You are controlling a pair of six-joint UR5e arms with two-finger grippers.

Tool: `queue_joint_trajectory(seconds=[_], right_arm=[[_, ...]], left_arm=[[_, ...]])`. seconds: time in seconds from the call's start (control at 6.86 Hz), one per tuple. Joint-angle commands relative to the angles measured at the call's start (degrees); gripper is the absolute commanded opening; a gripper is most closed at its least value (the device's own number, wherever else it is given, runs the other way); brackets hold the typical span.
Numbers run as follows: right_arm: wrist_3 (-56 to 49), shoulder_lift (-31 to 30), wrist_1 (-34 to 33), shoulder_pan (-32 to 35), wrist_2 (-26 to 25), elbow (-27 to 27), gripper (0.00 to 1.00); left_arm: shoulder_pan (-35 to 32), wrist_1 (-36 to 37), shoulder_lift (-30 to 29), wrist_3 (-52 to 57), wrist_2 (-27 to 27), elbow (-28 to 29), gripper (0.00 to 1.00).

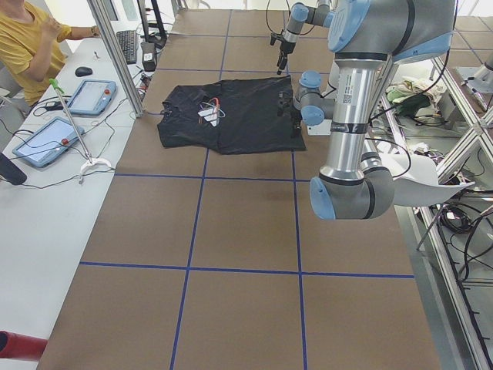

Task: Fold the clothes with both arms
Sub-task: 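Move both grippers to the shirt's hem corners nearest the robot, then lower both grippers and grasp the hem corners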

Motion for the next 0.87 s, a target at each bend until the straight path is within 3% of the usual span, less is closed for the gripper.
queue_joint_trajectory(seconds=[0.0,0.29,0.44,0.58,0.73], right_arm=[[0.36,0.00,0.52,-0.64,-0.91,0.48,1.00],[0.27,0.00,0.52,-0.64,-1.44,0.48,1.00],[0.27,0.17,0.52,-0.64,-1.44,0.48,1.00],[0.27,0.17,0.52,-0.64,-1.44,0.48,1.00],[0.27,0.26,0.52,-0.64,-1.44,0.48,1.00]], left_arm=[[4.58,-3.76,2.77,-4.01,1.95,2.53,1.00],[5.65,-3.93,1.54,-4.03,1.77,4.31,0.95],[5.56,-3.93,1.54,-4.03,1.77,4.31,0.88],[5.56,-3.85,1.54,-3.94,1.68,4.31,0.68],[5.47,-3.85,1.54,-3.76,1.68,4.22,0.59]])
